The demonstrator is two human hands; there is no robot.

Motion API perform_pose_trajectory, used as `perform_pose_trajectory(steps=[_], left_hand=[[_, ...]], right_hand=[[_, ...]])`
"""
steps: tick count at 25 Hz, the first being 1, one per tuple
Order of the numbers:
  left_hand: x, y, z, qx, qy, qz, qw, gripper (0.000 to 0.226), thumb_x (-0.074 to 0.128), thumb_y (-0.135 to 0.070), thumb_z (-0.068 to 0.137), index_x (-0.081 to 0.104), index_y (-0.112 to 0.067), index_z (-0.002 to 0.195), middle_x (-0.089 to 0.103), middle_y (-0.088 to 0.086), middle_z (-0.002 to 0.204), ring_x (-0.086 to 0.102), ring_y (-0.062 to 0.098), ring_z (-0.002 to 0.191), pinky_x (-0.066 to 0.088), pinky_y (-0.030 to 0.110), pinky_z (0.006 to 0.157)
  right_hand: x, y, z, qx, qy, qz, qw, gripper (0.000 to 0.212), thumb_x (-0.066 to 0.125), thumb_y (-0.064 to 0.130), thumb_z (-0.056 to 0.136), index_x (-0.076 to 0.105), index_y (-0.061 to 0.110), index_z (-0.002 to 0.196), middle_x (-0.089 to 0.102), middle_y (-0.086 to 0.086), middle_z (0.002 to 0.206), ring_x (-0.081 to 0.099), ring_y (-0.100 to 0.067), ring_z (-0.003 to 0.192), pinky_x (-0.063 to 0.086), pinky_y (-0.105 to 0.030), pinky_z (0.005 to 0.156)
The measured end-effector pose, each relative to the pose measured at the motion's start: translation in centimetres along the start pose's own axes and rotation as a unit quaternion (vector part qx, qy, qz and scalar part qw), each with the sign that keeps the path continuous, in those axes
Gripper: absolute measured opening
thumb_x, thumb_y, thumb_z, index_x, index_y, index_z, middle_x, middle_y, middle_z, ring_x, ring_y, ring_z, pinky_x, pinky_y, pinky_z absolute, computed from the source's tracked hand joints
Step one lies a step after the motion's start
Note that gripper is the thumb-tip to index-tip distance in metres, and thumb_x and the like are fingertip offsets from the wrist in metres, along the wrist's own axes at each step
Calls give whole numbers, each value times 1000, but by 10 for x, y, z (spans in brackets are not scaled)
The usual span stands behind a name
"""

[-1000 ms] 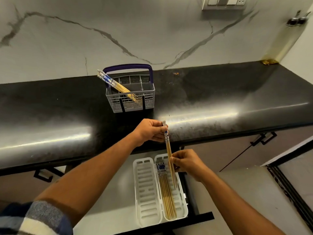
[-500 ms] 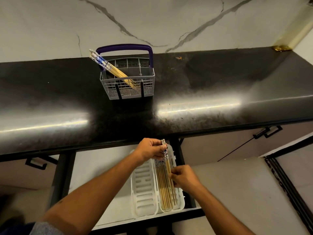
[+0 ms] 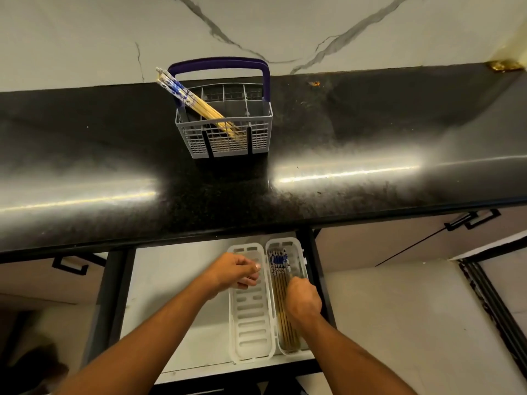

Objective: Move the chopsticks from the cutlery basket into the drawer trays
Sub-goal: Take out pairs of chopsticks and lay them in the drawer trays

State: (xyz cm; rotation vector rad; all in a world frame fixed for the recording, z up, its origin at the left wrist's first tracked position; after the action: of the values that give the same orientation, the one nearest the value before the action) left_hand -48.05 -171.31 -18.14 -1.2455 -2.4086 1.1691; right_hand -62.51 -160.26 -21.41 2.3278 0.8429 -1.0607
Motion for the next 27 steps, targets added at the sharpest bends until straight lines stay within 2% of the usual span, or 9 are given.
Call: perform_pose_trajectory(steps=[8,14,17,21,25,27], left_hand=[[-14,21,-19,-8,14,-80,997,26,72,-18,87,69,-5,109,76,17,101,74,28,94,60,31,82],[-25,15,-20,5,9,-82,997,29,75,-12,83,68,-4,110,77,12,98,75,23,90,61,29,80],[-30,9,-19,15,3,-86,996,29,75,-11,83,68,-5,111,77,12,98,75,23,90,60,30,81],[-35,0,-23,31,-8,-89,996,28,74,-9,83,68,-4,110,77,14,97,76,23,88,60,24,74],[-54,-22,-35,64,-36,-64,995,27,74,-9,84,68,-7,111,77,12,96,75,20,88,59,22,74],[-74,-42,-43,92,-58,-93,990,26,74,-9,84,68,-8,109,77,14,96,75,24,88,60,24,72]], right_hand=[[6,10,12,-1,20,-61,998,22,52,4,96,68,7,110,73,-8,108,72,-22,97,59,-33,75],[8,11,8,-11,12,-67,998,17,54,7,96,67,7,107,73,-7,103,72,-19,90,52,-27,63],[12,11,6,-16,14,-69,997,16,55,11,97,67,9,106,73,-5,98,72,-16,84,56,-25,67],[15,11,2,-39,25,-73,996,17,52,15,98,65,11,109,72,-5,98,68,-14,80,55,-25,70],[13,10,-7,-62,33,-75,995,18,53,17,98,65,13,111,72,-4,103,70,-16,89,55,-26,76],[1,15,-14,-77,28,-71,994,19,53,19,99,64,13,113,71,-4,105,70,-16,91,56,-26,79]])
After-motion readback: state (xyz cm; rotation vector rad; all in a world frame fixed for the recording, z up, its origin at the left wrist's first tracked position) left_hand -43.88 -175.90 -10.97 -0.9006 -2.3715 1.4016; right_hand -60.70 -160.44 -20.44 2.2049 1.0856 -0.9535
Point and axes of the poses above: each hand's wrist, its own z-axis towards the middle knuckle, its own x-axis out of the palm, y = z × x, the point moved 4 cm from there along z, towards the middle knuckle
